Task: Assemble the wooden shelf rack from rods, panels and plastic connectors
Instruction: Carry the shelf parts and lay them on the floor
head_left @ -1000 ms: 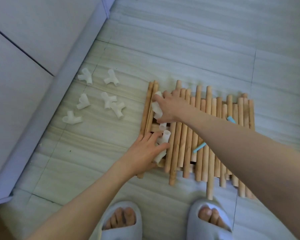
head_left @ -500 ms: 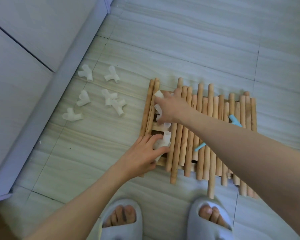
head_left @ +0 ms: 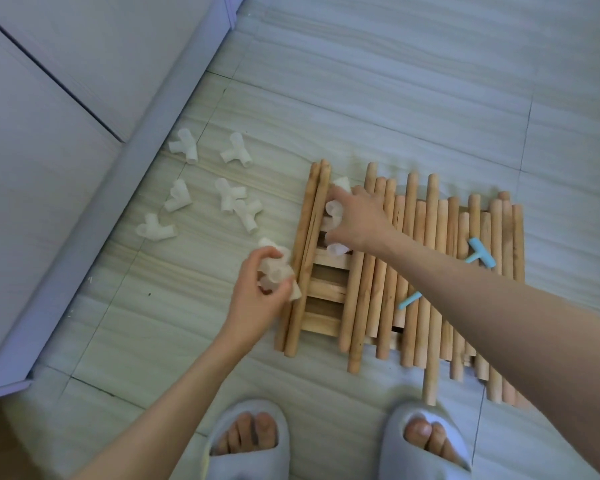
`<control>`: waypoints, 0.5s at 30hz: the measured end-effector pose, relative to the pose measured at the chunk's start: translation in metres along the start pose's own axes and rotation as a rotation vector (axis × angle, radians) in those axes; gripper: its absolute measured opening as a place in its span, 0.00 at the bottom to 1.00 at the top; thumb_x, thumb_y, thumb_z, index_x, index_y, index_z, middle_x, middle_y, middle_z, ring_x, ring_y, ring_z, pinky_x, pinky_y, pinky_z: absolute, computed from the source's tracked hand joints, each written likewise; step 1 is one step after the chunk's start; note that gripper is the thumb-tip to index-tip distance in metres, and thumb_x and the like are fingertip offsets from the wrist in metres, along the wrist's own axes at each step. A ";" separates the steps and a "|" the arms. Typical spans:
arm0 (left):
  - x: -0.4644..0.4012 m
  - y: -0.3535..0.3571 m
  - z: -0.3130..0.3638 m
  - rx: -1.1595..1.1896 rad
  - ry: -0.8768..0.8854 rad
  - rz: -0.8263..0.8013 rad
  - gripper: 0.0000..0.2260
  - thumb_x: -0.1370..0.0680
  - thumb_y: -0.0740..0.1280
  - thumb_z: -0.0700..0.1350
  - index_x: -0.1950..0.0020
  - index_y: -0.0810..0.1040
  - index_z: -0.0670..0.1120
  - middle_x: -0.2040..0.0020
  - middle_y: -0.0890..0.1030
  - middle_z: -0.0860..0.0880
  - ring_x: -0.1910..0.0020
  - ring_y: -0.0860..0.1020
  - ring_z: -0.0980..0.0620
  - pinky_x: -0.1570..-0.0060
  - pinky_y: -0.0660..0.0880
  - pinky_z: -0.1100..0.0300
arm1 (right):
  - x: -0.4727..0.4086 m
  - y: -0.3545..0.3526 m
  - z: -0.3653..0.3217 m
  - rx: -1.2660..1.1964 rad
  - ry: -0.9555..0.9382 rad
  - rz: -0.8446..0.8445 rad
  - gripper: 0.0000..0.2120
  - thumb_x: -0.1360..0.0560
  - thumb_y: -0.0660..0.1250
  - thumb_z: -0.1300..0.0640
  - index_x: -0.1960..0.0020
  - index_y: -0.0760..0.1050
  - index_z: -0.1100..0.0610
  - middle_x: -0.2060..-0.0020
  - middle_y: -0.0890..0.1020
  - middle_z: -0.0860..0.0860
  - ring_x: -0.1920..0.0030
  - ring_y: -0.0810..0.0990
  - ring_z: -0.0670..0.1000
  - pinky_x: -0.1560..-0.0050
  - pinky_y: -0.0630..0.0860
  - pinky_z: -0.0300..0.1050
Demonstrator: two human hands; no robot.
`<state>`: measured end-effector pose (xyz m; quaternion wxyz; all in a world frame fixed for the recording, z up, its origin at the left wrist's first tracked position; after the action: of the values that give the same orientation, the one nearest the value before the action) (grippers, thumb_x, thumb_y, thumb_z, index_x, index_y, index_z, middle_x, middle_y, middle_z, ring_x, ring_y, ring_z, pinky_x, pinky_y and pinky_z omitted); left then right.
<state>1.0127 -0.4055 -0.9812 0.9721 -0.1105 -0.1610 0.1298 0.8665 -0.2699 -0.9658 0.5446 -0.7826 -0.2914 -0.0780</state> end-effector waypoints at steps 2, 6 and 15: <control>-0.014 -0.018 -0.010 0.220 -0.199 0.161 0.12 0.23 0.66 0.40 0.50 0.70 0.58 0.46 0.74 0.49 0.54 0.76 0.54 0.63 0.75 0.65 | 0.001 -0.006 0.000 -0.300 0.059 0.061 0.28 0.33 0.71 0.56 0.35 0.67 0.52 0.43 0.71 0.57 0.42 0.70 0.60 0.41 0.70 0.51; -0.047 -0.053 -0.016 0.564 -0.417 0.330 0.09 0.21 0.64 0.43 0.43 0.67 0.47 0.51 0.73 0.47 0.61 0.74 0.51 0.64 0.73 0.61 | -0.006 -0.006 -0.025 -1.046 0.207 -0.081 0.34 0.32 0.74 0.61 0.30 0.62 0.52 0.40 0.71 0.53 0.48 0.78 0.53 0.62 0.81 0.43; -0.085 -0.098 -0.023 0.832 -0.538 0.254 0.16 0.19 0.60 0.46 0.32 0.67 0.45 0.36 0.70 0.39 0.49 0.78 0.46 0.46 0.76 0.56 | -0.031 0.033 -0.102 -1.263 0.347 -0.384 0.36 0.31 0.73 0.44 0.29 0.62 0.54 0.38 0.68 0.48 0.39 0.70 0.57 0.48 0.80 0.52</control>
<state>0.9636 -0.5260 -1.0015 0.8345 0.3045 -0.3253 0.3241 0.8784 -0.3810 -0.9655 -0.0011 -0.8609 -0.2323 -0.4527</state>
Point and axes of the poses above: each hand's wrist, its own x-axis away from the middle knuckle, its own y-axis out of the palm, z = x × y, the point moved 4 cm from there along -x, towards the middle knuckle
